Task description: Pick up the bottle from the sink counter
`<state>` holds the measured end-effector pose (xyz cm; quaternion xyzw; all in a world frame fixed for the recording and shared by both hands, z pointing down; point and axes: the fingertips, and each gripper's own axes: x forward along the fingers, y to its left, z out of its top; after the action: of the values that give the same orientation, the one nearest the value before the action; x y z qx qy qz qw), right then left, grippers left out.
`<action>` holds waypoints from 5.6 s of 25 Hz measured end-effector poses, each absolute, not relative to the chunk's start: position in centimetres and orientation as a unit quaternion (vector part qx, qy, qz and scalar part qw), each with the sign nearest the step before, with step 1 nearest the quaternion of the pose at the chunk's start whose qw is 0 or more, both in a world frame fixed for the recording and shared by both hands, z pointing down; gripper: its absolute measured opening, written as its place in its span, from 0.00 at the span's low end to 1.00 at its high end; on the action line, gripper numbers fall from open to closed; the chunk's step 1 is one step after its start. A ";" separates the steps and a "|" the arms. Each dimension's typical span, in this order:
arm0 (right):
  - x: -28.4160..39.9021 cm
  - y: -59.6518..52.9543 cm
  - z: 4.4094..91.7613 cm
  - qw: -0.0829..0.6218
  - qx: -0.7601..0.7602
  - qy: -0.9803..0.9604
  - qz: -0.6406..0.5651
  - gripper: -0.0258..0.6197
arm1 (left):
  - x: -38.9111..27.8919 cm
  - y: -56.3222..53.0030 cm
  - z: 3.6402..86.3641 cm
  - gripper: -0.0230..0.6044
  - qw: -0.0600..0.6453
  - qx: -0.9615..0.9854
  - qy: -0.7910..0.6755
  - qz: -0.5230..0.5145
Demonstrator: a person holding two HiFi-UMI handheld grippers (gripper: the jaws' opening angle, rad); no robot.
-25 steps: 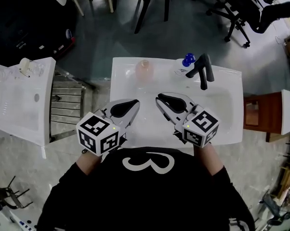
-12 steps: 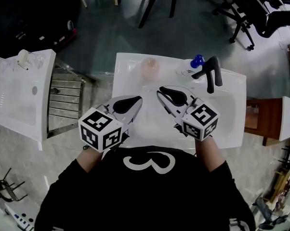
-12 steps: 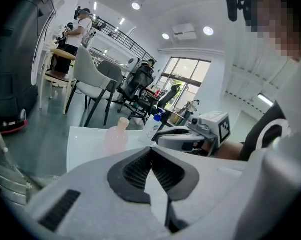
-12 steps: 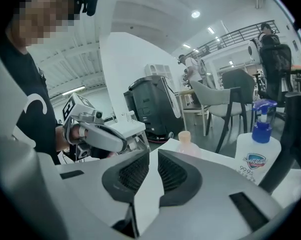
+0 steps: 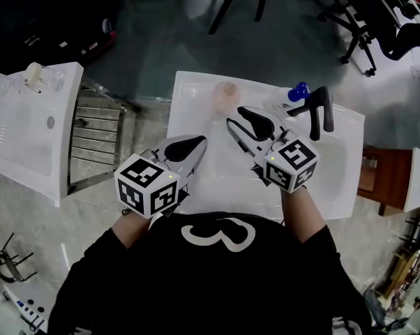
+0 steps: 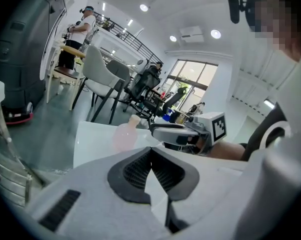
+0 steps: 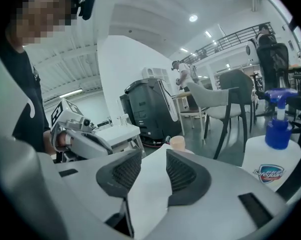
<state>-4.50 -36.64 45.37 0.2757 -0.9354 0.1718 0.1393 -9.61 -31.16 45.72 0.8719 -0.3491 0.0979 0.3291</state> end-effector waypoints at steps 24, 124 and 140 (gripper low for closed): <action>-5.8 -43.3 48.9 0.105 0.367 -0.916 0.122 0.39 | -11.8 -31.3 49.3 0.06 0.370 0.850 -0.360 0.099; 3.2 -22.0 37.8 0.074 0.352 -0.927 0.107 0.24 | -6.5 -16.9 39.6 0.06 0.293 0.849 -0.437 0.040; 7.5 -14.5 33.9 0.063 0.316 -0.943 0.088 0.24 | -2.2 -12.0 35.7 0.06 0.240 0.860 -0.449 0.031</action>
<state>7.49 -14.52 33.92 0.3161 -0.9426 0.0876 0.0629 -2.21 -12.03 35.70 0.8599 -0.4493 0.0315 0.2401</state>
